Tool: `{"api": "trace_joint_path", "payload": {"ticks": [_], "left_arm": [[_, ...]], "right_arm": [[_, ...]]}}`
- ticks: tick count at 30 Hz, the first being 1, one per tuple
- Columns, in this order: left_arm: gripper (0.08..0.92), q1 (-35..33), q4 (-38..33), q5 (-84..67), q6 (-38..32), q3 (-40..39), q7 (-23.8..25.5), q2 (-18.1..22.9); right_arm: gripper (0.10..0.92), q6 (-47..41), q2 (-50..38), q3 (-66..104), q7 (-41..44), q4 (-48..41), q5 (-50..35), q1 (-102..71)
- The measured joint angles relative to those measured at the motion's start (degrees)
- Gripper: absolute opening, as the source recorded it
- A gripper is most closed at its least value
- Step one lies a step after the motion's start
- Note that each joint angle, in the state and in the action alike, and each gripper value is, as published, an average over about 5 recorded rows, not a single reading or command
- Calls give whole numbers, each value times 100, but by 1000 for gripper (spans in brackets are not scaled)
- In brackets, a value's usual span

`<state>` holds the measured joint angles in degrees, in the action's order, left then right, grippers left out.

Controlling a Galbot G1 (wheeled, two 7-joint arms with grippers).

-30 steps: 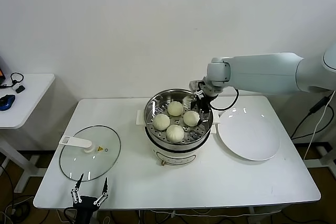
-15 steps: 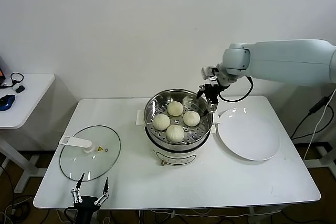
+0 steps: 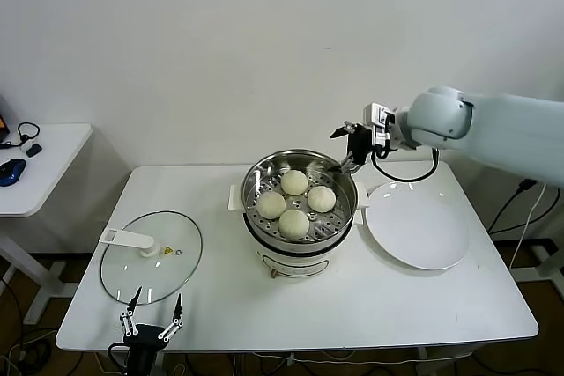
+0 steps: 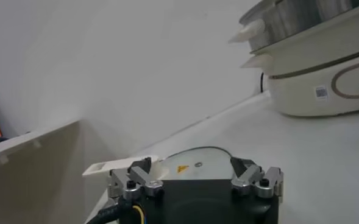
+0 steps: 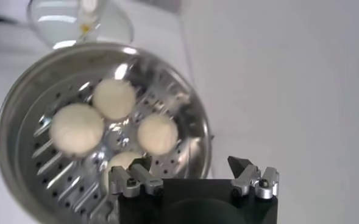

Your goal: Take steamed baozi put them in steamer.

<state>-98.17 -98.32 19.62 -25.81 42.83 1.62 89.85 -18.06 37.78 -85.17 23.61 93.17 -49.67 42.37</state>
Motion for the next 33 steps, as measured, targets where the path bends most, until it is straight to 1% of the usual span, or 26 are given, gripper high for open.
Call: {"api": "trace_joint_path", "payload": {"ticks": [5, 10, 16, 20, 24, 33], "left_arm": [[823, -5, 11, 5, -5, -13, -5, 5], [823, 0, 27, -2, -31, -15, -20, 6], [823, 5, 46, -18, -68, -10, -30, 14], [823, -7, 34, -36, -96, -1, -31, 18], [823, -13, 36, -64, -116, 21, -38, 19], [823, 1, 66, -97, -130, 29, -55, 38]], "right_arm": [[823, -228, -731, 1500, -573, 632, 327, -1237], [823, -271, -1376, 2844, -1111, 1250, 700, -2493], [823, -166, -1746, 4512, -1864, 1840, 1054, -4163], [823, -83, -1633, 5982, -2204, 2106, 1317, -5636], [823, 79, -1326, 7510, -2364, 2282, 1603, -7134], [823, 1018, 8, 10498, -2384, 2486, 2175, -9955]]}}
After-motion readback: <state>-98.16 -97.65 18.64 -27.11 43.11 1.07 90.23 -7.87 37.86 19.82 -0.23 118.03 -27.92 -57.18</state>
